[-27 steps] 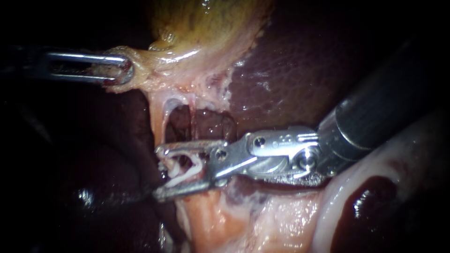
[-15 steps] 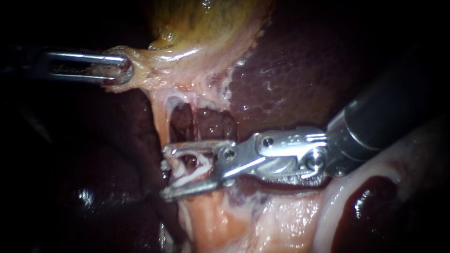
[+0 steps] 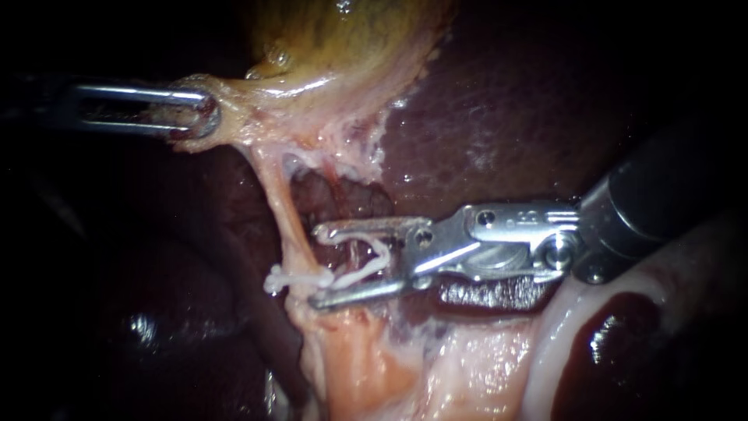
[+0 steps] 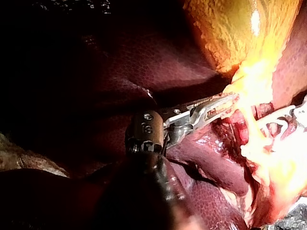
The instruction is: Clipping second clip left tube
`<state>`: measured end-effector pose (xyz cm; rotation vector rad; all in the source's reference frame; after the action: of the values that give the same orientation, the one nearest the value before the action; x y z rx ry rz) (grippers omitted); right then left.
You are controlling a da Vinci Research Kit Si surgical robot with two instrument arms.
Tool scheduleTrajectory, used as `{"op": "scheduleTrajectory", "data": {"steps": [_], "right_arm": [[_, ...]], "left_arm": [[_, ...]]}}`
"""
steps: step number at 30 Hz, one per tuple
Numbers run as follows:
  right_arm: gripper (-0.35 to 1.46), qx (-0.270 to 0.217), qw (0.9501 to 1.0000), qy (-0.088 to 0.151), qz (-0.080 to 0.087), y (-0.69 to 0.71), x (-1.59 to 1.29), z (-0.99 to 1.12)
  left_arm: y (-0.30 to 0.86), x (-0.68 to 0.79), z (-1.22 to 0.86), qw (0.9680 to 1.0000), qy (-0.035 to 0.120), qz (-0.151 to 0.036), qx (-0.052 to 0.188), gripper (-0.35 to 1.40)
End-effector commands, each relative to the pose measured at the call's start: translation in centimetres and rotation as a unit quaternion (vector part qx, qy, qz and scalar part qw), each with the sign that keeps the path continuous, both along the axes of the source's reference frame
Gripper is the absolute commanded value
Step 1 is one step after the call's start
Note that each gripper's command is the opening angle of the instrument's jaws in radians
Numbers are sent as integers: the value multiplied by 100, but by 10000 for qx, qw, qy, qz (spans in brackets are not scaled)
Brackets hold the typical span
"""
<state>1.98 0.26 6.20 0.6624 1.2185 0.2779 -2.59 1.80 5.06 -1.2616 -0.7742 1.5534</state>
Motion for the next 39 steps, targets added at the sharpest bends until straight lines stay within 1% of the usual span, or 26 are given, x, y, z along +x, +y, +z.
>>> {"op": "scheduleTrajectory", "data": {"steps": [1, 4, 7, 12, 19, 22, 24, 26, 28, 30, 34, 39], "right_arm": [[49, 20, 10000, -9, 2, 0, 2, 1], [49, 150, 9998, -68, 54, 3, 5, 5], [50, 389, 9991, -107, 97, 6, 12, 8], [50, 692, 9975, -43, 142, 7, 23, 7], [50, 765, 9970, 18, 91, 8, 50, 6], [50, 822, 9966, 77, 71, 3, 60, 4], [50, 835, 9963, 177, 34, -1, 64, 0], [50, 861, 9958, 317, 19, -3, 66, -5], [50, 904, 9947, 497, -4, -4, 67, -16], [50, 937, 9938, 606, -16, -4, 66, -23], [49, 1064, 9899, 932, -41, 1, 58, -52], [48, 1169, 9867, 1133, 22, 6, 52, -80]], "left_arm": [[0, -1, 0, 10000, 4, -7, -1, -35], [-1, -2, -1, 10000, 7, -12, -1, -35], [-1, -3, -2, 10000, 9, -15, -1, -35], [-1, -4, -2, 10000, 11, -17, -1, -35], [-2, -7, 0, 10000, 28, -38, -10, -35], [-2, -7, 0, 10000, 27, -37, -10, -35], [-2, -7, 1, 10000, 26, -36, -10, -35], [-2, -7, 1, 10000, 26, -36, -10, -35], [-2, -7, 1, 10000, 26, -35, -10, -35], [-2, -7, 1, 10000, 25, -35, -10, -35], [-2, -5, 1, 10000, 23, -31, -10, -35], [-1, -3, 1, 10000, 19, -25, -7, -35]]}}
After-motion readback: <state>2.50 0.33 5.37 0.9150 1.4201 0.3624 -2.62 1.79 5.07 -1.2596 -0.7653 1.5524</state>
